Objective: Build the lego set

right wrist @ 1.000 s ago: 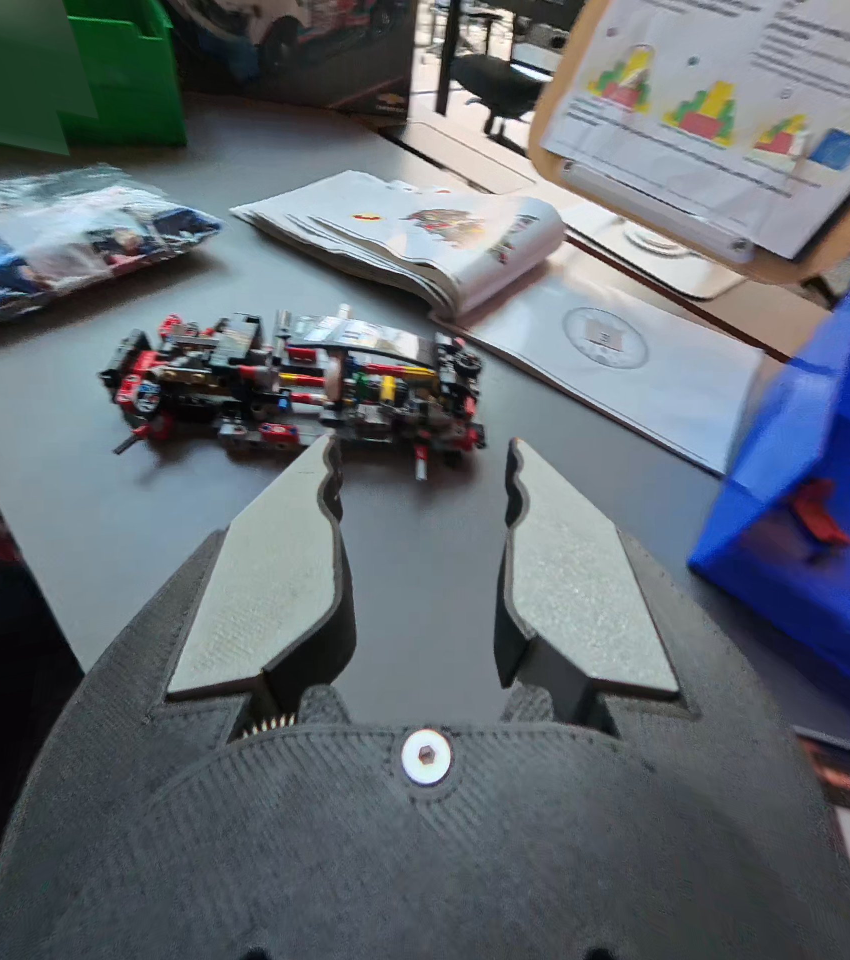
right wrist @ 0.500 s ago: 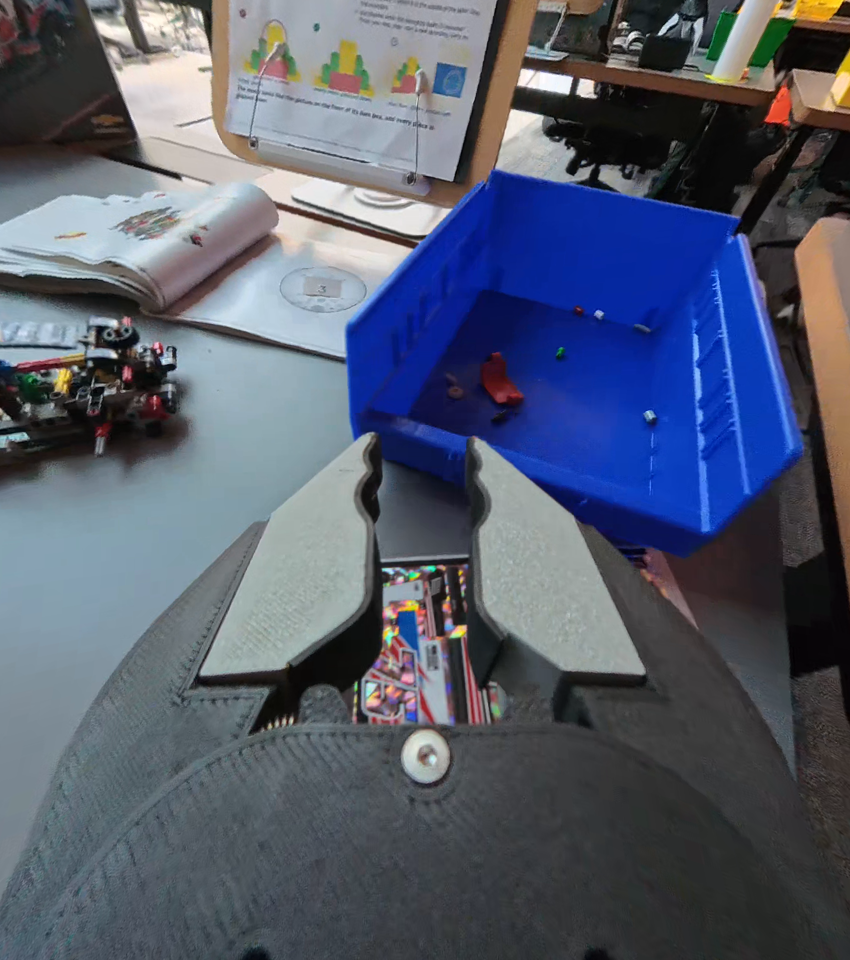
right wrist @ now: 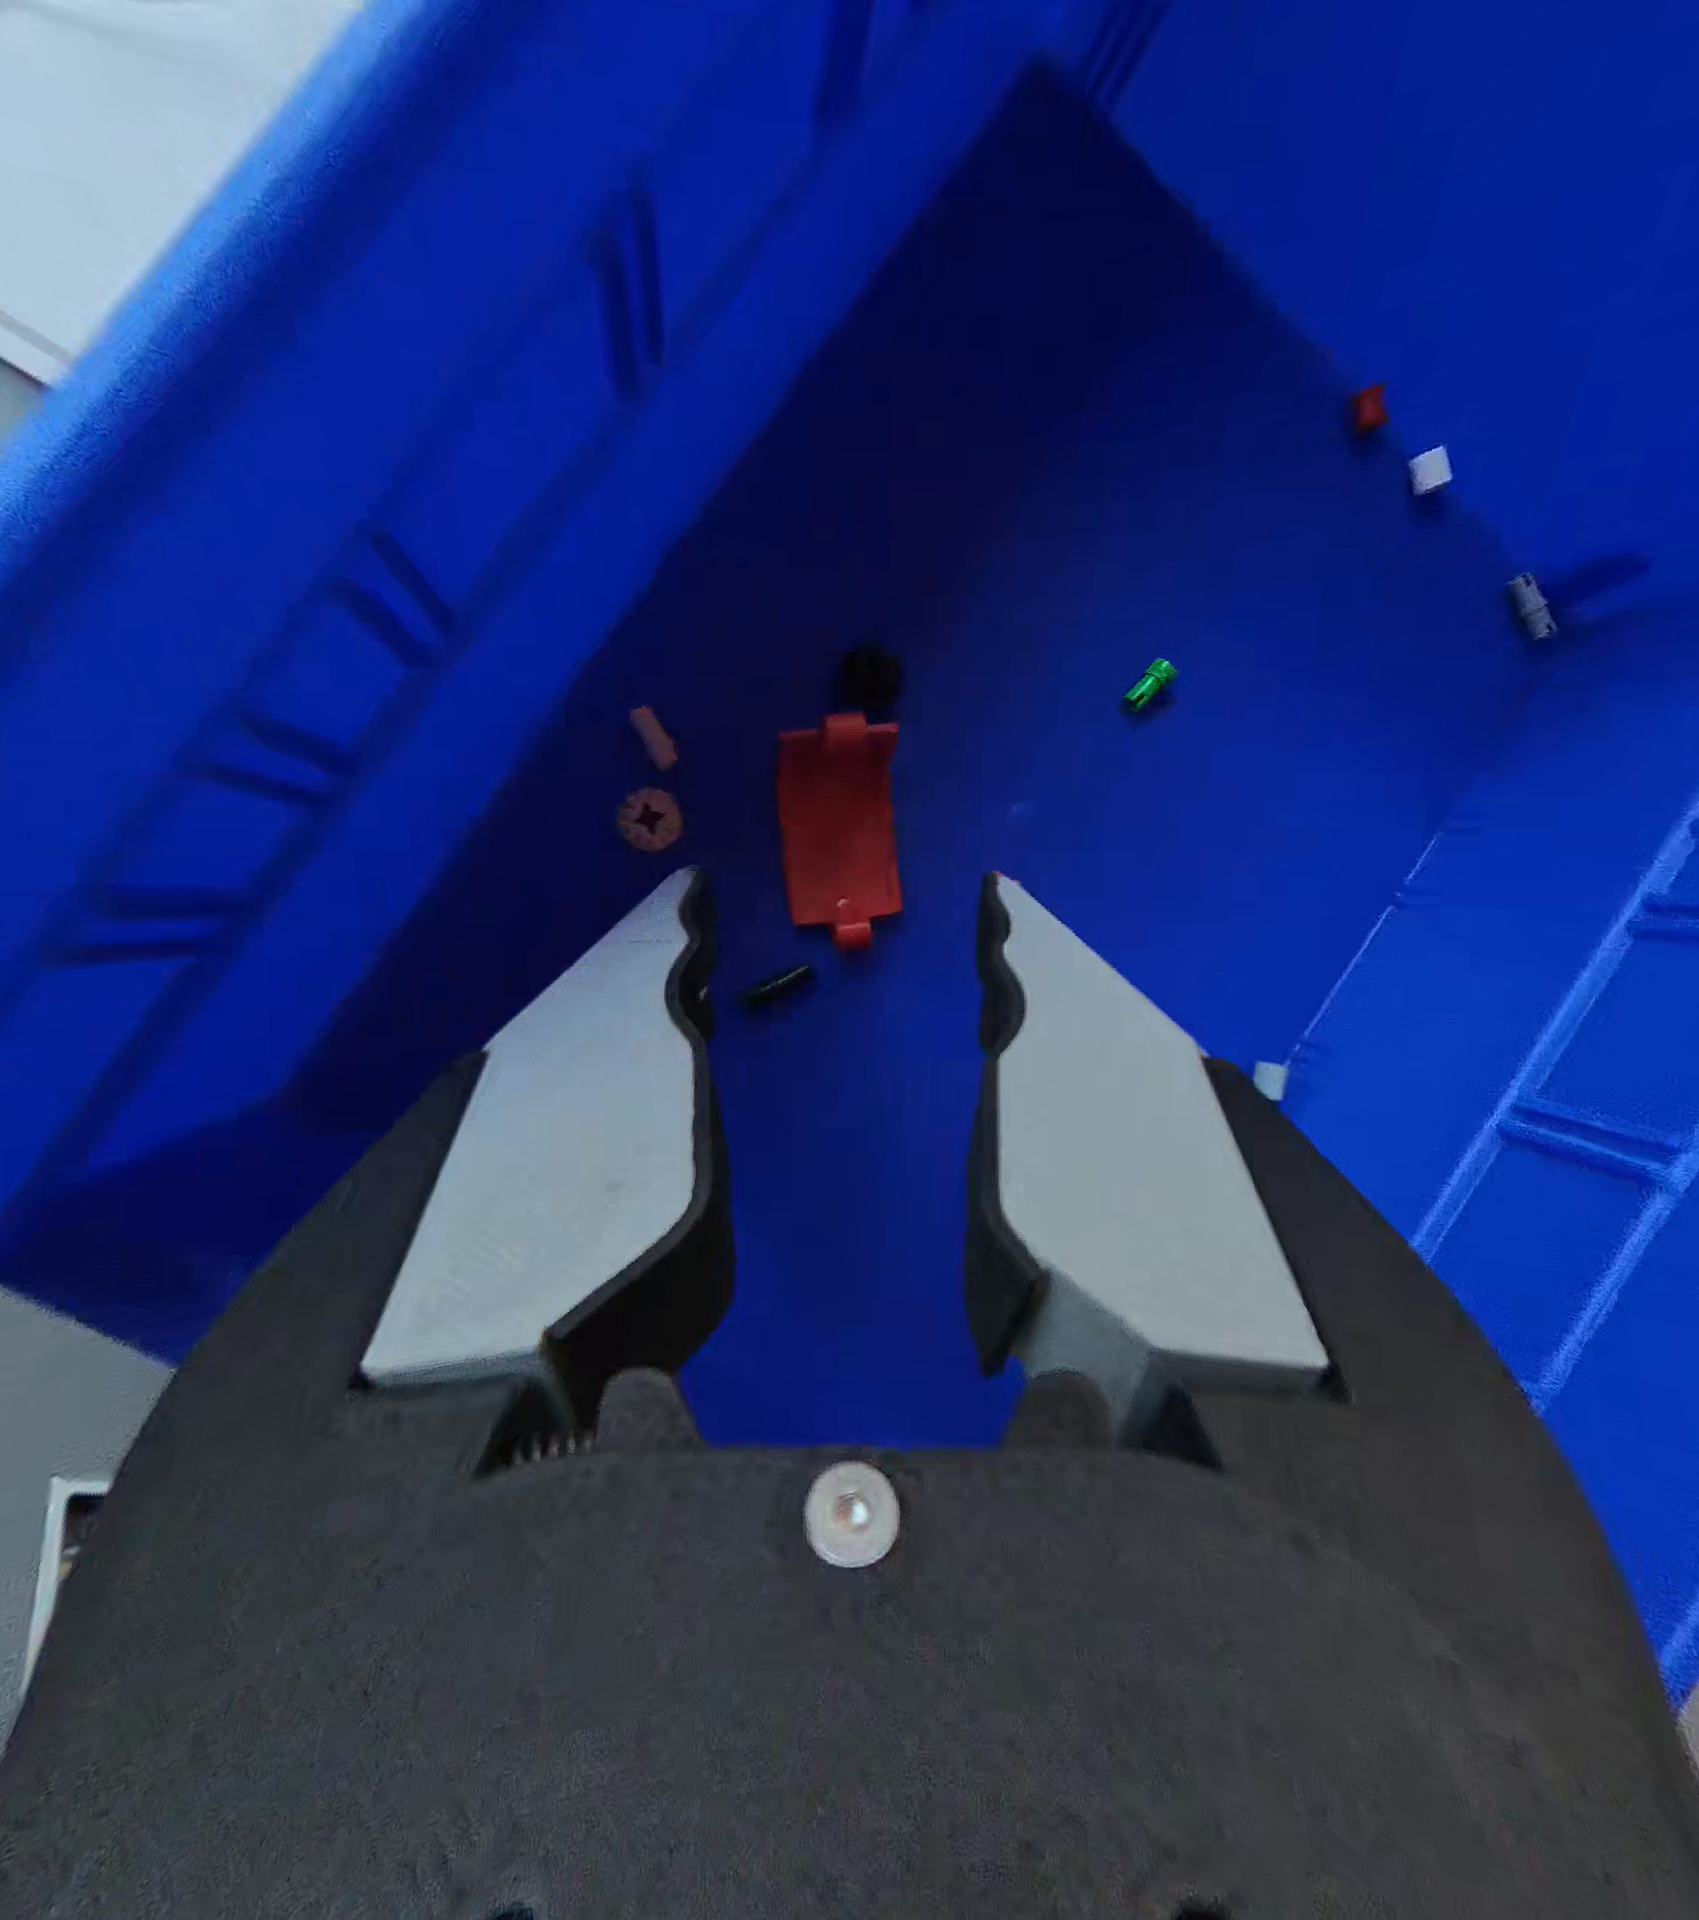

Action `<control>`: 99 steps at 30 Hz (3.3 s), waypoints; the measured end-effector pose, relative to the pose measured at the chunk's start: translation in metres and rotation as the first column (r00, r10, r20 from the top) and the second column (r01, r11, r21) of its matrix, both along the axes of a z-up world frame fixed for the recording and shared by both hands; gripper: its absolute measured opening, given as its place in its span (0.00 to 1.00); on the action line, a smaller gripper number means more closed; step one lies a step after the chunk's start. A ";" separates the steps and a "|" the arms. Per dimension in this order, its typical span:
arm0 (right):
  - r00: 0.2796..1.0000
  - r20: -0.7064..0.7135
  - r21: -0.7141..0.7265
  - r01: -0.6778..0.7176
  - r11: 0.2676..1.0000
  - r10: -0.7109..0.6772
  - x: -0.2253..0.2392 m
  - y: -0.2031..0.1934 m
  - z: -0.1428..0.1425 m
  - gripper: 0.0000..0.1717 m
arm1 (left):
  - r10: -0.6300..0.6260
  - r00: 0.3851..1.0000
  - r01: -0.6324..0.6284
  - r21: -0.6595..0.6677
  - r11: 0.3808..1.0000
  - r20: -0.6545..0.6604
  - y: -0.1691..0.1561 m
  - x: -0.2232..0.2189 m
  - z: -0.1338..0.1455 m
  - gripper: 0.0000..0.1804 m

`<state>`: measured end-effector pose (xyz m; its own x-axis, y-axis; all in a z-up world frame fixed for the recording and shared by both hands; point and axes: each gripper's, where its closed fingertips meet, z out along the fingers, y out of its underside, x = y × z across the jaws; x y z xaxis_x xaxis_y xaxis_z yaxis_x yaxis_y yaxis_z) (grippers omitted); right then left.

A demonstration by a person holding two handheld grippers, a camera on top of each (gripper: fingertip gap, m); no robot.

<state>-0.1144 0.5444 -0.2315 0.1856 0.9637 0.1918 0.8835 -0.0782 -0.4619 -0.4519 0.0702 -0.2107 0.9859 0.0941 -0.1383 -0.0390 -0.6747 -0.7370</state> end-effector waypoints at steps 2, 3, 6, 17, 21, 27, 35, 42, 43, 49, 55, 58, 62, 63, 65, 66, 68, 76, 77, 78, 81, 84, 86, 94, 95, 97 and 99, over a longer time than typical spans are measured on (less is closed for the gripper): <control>0.999 0.038 -0.029 0.006 1.000 -0.005 -0.001 0.003 -0.010 0.31 | -0.022 1.000 0.022 0.044 0.999 0.005 0.005 -0.006 0.003 0.18; 0.999 0.053 -0.043 0.013 0.999 -0.011 -0.001 0.004 -0.014 0.32 | -0.039 0.999 0.038 0.075 0.997 0.014 0.008 -0.007 0.005 0.18; 0.999 0.047 -0.140 0.030 0.990 -0.023 -0.002 -0.001 -0.017 0.27 | -0.096 0.995 0.097 0.153 0.983 -0.012 0.018 -0.008 0.011 0.17; 0.993 0.027 -0.141 0.117 0.983 -0.115 -0.004 0.002 -0.014 0.13 | -0.193 0.981 0.177 0.321 0.930 0.018 0.017 -0.016 0.024 0.14; 0.987 -0.017 -0.092 0.160 0.983 -0.162 -0.002 0.002 0.010 0.12 | -0.188 0.981 0.162 0.344 0.925 0.045 0.012 -0.017 0.027 0.15; 0.975 -0.126 -0.021 0.181 0.983 -0.182 0.012 -0.023 0.077 0.12 | -0.176 0.984 0.157 0.331 0.930 0.029 0.013 -0.018 0.025 0.15; 0.967 -0.251 -0.032 0.033 0.999 -0.040 0.016 -0.161 0.124 0.12 | -0.158 0.987 0.142 0.325 0.935 0.024 0.014 -0.021 0.025 0.15; 0.959 -0.283 -0.138 -0.047 0.989 0.006 0.007 -0.246 0.063 0.11 | -0.148 0.989 0.137 0.343 0.930 0.008 0.012 -0.021 0.028 0.15; 0.960 -0.280 -0.149 -0.040 0.988 -0.003 0.008 -0.250 0.054 0.11 | -0.147 0.989 0.137 0.346 0.928 0.005 0.012 -0.021 0.028 0.14; 0.946 -0.323 -0.178 -0.036 0.983 -0.024 0.006 -0.259 0.032 0.11 | -0.149 0.989 0.138 0.369 0.919 0.002 0.011 -0.021 0.032 0.14; 0.899 -0.429 -0.116 -0.148 0.982 0.085 -0.016 -0.255 0.044 0.12 | -0.154 0.988 0.139 0.369 0.919 0.010 0.010 -0.021 0.032 0.14; 0.906 -0.410 -0.108 -0.162 0.981 0.104 -0.023 -0.250 0.036 0.12 | -0.168 0.986 0.152 0.357 0.922 0.012 0.011 -0.019 0.030 0.14; 0.909 -0.400 -0.125 -0.178 0.976 0.114 -0.033 -0.244 0.026 0.12 | -0.182 0.983 0.173 0.346 0.922 -0.005 0.011 -0.016 0.029 0.14; 0.906 -0.407 -0.130 -0.185 0.974 0.118 -0.036 -0.244 0.025 0.12 | -0.186 0.982 0.179 0.341 0.923 -0.012 0.011 -0.015 0.029 0.14; 0.898 -0.423 -0.138 -0.200 0.970 0.125 -0.042 -0.243 0.024 0.12 | -0.192 0.981 0.189 0.335 0.923 -0.025 0.011 -0.013 0.028 0.14; 0.895 -0.427 -0.138 -0.205 0.969 0.128 -0.044 -0.243 0.023 0.12 | -0.193 0.981 0.191 0.335 0.923 -0.028 0.010 -0.013 0.028 0.14; 0.892 -0.432 -0.137 -0.210 0.968 0.133 -0.047 -0.241 0.022 0.12 | -0.195 0.981 0.190 0.337 0.922 -0.021 0.010 -0.013 0.028 0.13; 0.891 -0.440 -0.141 -0.190 0.971 0.110 -0.035 -0.240 0.022 0.12 | -0.194 0.981 0.185 0.332 0.925 -0.009 0.009 -0.013 0.027 0.13; 0.893 -0.436 -0.137 -0.187 0.973 0.110 -0.032 -0.241 0.022 0.12 | -0.195 0.981 0.187 0.328 0.926 -0.011 0.009 -0.013 0.027 0.13; 0.894 -0.434 -0.135 -0.188 0.973 0.113 -0.030 -0.243 0.022 0.12 | -0.195 0.981 0.188 0.325 0.927 -0.013 0.009 -0.013 0.026 0.13; 0.888 -0.438 -0.130 -0.219 0.967 0.142 -0.025 -0.253 0.023 0.12 | -0.190 0.982 0.184 0.325 0.928 -0.014 0.009 -0.013 0.026 0.14; 0.869 -0.461 -0.122 -0.262 0.957 0.179 -0.021 -0.266 0.028 0.12 | -0.185 0.983 0.176 0.341 0.924 -0.005 0.007 -0.014 0.029 0.15; 0.852 -0.476 -0.124 -0.311 0.942 0.219 -0.019 -0.281 0.032 0.12 | -0.183 0.983 0.179 0.339 0.923 -0.021 0.006 -0.013 0.031 0.15; 0.864 -0.413 -0.104 -0.358 0.928 0.287 -0.011 -0.306 0.025 0.12 | -0.325 0.939 0.294 0.229 0.928 0.111 -0.010 0.085 0.076 0.26; 0.882 -0.380 -0.110 -0.341 0.933 0.278 -0.008 -0.304 0.019 0.12 | -0.368 0.915 0.323 0.248 0.913 0.163 -0.008 0.111 0.081 0.26; 0.903 -0.335 -0.088 -0.313 0.946 0.268 -0.006 -0.297 0.011 0.12 | -0.444 0.863 0.375 0.282 0.883 0.241 -0.002 0.160 0.085 0.26; 0.906 -0.324 -0.110 -0.322 0.940 0.273 -0.007 -0.301 0.007 0.11 | -0.475 0.835 0.409 0.262 0.874 0.277 0.012 0.197 0.073 0.29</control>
<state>-0.1216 0.2437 -0.2245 -0.0898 0.9959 0.0143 0.6985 0.0732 -0.7119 -0.2554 0.0827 -0.1374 0.9129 -0.3710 0.1703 -0.0384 -0.4933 -0.8690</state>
